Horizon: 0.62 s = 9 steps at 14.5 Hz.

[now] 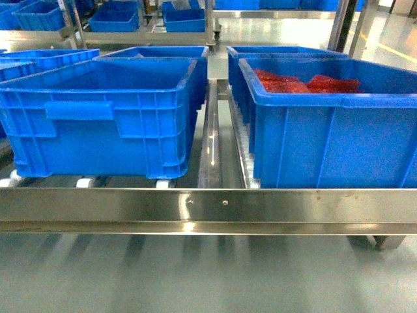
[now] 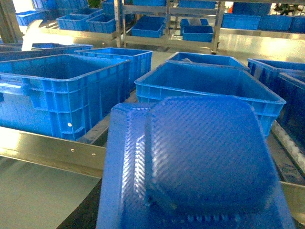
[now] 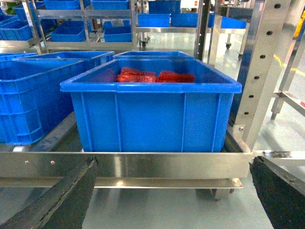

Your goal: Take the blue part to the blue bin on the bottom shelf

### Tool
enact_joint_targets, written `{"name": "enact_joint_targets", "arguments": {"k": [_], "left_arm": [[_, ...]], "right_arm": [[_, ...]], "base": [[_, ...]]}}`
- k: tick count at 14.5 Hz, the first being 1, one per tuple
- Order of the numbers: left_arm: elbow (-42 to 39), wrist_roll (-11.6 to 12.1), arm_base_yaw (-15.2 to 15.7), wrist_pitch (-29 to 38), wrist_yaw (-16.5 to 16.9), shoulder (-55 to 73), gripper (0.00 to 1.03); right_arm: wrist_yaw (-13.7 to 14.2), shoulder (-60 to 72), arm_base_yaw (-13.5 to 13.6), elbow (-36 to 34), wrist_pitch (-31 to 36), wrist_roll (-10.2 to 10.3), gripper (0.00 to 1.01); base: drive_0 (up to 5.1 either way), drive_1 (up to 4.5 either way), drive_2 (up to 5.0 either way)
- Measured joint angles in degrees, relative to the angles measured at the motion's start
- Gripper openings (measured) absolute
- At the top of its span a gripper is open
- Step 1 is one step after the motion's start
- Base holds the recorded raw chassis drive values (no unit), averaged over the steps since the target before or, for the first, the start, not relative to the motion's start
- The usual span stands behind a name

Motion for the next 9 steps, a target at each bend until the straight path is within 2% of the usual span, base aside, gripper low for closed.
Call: {"name": "enact_joint_targets", "arguments": {"k": [9], "left_arm": [[0.0,0.24,0.0,0.17,0.0,0.0,0.43]], "right_arm": [[-0.04,0.0,0.0,0.0,0.07,0.02,0.98]], "base": [[0.0,0.0,0.0]]}}
